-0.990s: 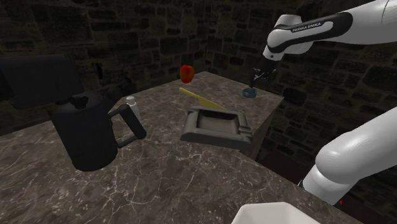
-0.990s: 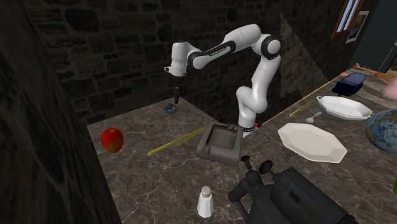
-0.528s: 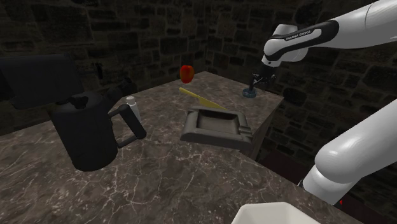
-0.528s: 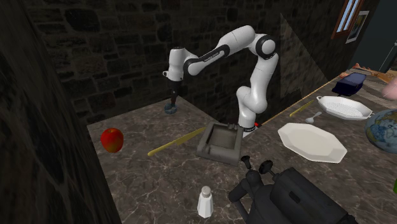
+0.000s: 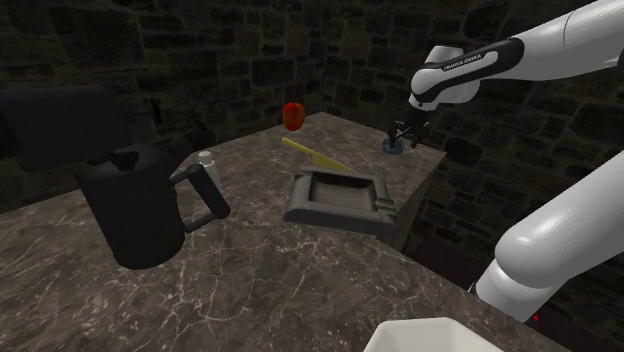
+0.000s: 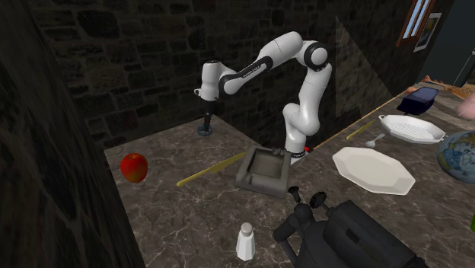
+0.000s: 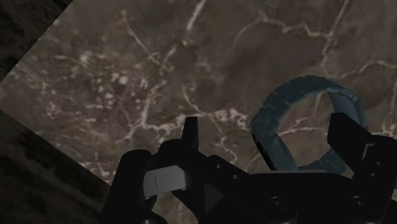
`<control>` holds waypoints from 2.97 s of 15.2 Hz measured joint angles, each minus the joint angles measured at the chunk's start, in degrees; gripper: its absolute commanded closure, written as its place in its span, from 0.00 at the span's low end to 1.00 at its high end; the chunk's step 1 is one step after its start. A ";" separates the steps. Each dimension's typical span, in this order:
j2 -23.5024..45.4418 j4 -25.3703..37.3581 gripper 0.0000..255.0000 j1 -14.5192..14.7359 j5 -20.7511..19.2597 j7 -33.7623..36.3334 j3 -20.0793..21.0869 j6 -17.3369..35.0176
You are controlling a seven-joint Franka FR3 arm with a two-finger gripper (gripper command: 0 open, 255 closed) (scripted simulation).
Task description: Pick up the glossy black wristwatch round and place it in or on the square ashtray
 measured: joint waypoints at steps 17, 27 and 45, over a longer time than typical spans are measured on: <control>-1.04 2.20 1.00 -0.01 -0.21 0.33 0.26 -3.21; -2.69 8.40 1.00 0.02 -0.46 0.78 0.73 -11.00; -15.16 3.26 1.00 2.96 -0.35 12.66 9.90 -18.44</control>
